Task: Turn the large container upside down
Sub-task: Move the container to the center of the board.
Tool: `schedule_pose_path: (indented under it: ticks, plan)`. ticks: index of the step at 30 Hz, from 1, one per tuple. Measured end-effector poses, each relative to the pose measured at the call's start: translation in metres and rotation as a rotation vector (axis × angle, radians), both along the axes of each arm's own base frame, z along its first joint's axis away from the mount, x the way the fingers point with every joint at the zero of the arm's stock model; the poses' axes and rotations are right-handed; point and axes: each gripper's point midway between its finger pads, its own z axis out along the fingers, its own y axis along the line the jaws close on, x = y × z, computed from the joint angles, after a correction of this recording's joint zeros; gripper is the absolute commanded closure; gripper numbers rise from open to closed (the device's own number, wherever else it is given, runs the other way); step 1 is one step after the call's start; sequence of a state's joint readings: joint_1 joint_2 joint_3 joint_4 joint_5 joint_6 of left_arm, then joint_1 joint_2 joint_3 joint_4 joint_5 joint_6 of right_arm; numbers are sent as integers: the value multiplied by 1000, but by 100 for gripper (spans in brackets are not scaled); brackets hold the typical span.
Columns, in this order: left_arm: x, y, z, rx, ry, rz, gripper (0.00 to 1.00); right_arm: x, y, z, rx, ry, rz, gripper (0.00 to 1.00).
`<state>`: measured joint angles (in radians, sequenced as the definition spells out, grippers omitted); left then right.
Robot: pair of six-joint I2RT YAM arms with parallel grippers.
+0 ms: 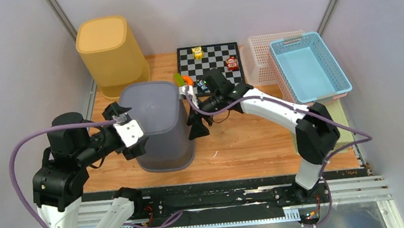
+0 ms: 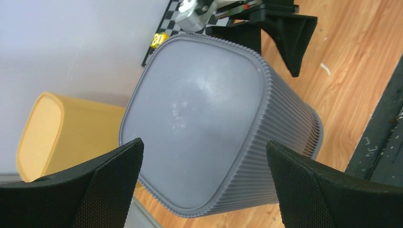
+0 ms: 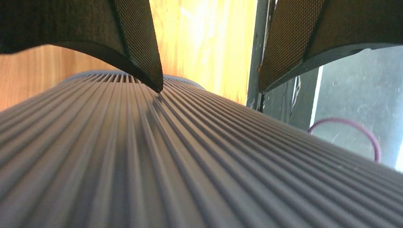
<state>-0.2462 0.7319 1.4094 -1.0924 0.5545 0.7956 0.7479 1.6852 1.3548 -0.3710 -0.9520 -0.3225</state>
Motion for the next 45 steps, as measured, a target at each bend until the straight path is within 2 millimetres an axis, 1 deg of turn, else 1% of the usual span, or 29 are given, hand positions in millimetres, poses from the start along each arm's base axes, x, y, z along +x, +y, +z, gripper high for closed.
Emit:
schedule_pose_path:
  ticks: [5, 7, 10, 12, 15, 17, 20, 22, 25, 28, 30, 32, 35, 36, 37, 39, 41, 45]
  plan:
    - [0, 18, -2, 72, -25, 74, 0, 24, 44, 1, 3, 48, -54, 25]
    - [-1, 27, -4, 110, -32, 107, 0, 29, 61, -2, -4, 64, -70, 25]
    - [-2, 41, -6, 165, -49, 159, 0, 29, 84, -4, -12, 89, -77, 25]
    - [-2, 51, -10, 205, -52, 193, 0, 27, 95, -4, -16, 110, -78, 25]
    - [-2, 60, -13, 247, -59, 223, 0, 25, 98, -3, -25, 118, -84, 25]
    - [-1, 64, -20, 275, -50, 233, 0, 25, 92, 1, -27, 112, -93, 24]
    - [2, 67, -37, 313, -19, 237, 0, 26, 70, 11, -27, 101, -120, 24]
    - [5, 67, -51, 337, 9, 228, 0, 30, 47, 20, -19, 84, -147, 24]
    - [8, 67, -67, 366, 44, 210, 0, 44, 11, 36, 1, 48, -210, 24]
    - [12, 67, -72, 379, 45, 207, 0, 53, -19, 46, 16, 18, -262, 24]
    - [19, 69, -71, 386, 26, 228, 0, 52, -32, 46, 15, 7, -276, 23]
    - [28, 74, -71, 400, 5, 263, 2, 46, -38, 44, 10, -2, -270, 23]
    - [39, 83, -75, 433, -9, 319, 7, 38, -44, 39, 0, -5, -253, 23]
    - [41, 86, -77, 444, -10, 336, 10, 36, -45, 38, -2, -8, -249, 23]
    - [46, 91, -80, 464, -12, 358, 14, 35, -47, 37, -5, -9, -247, 23]
    - [52, 98, -86, 498, -12, 391, 19, 33, -49, 37, -5, -14, -245, 23]
    - [59, 105, -90, 533, -16, 427, 20, 31, -51, 37, -5, -19, -243, 23]
    - [71, 116, -88, 579, -44, 492, 20, 30, -55, 36, -3, -23, -240, 23]
